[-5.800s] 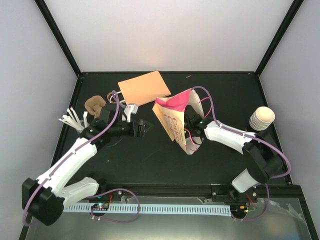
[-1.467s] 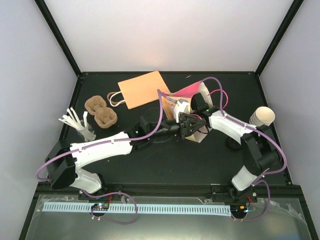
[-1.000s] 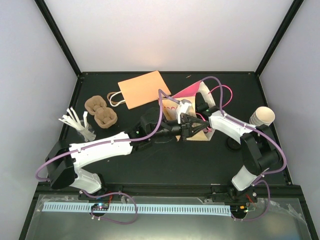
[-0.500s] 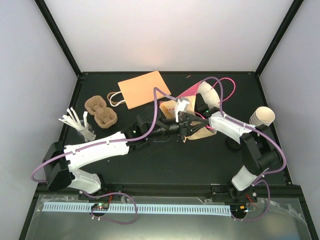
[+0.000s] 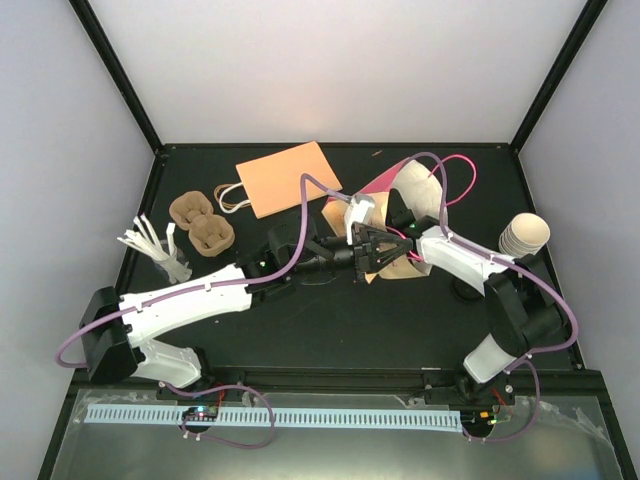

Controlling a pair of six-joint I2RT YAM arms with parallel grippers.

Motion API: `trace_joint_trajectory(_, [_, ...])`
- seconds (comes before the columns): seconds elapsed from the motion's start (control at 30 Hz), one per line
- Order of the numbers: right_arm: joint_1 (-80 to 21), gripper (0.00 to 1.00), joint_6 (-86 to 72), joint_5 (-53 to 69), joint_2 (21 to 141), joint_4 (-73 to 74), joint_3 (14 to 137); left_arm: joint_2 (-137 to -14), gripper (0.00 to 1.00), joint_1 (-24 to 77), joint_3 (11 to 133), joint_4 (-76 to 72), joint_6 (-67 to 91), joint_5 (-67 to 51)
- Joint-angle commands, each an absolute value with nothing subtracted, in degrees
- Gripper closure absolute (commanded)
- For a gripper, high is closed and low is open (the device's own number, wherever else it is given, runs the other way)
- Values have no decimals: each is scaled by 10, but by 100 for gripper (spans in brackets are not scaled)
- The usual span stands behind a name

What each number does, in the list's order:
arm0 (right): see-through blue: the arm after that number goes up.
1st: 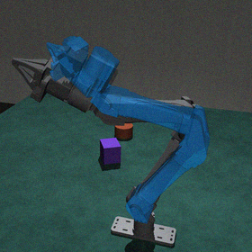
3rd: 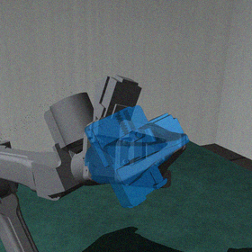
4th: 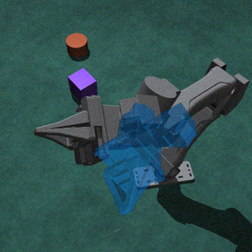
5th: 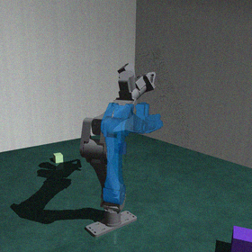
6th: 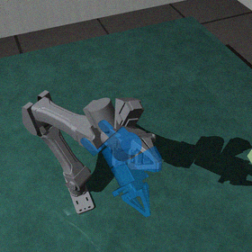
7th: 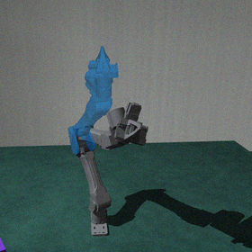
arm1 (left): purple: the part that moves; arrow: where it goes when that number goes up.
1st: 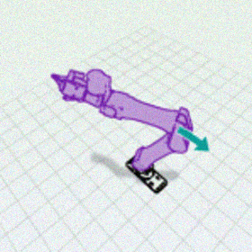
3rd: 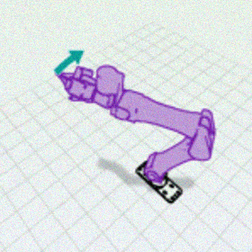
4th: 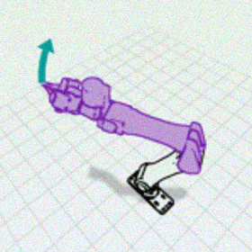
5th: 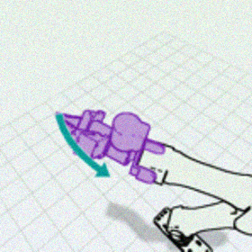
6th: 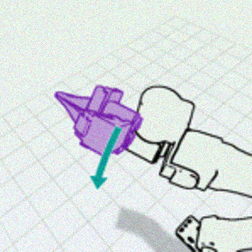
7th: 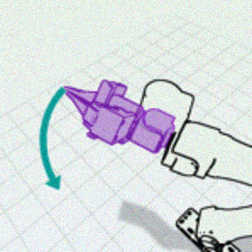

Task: Pack the takeout coffee

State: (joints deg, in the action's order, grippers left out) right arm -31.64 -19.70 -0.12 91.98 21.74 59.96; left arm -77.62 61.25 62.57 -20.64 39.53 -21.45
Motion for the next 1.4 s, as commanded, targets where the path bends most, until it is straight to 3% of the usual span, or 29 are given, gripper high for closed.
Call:
trace_joint_trajectory(0.0, [-325,99,-224,-86,916,239,594,-740,99,622,664,-242,393,-246])
trace_joint_trajectory(0.97, [-343,99,-268,-244,921,293,608,-695,99,629,671,-216,385,-233])
trace_joint_trajectory(1.1, [-343,99,-267,-229,920,288,605,-691,98,630,674,-213,384,-232])
trace_joint_trajectory(1.37, [-343,99,-229,-77,895,245,584,-684,98,628,634,-244,409,-201])
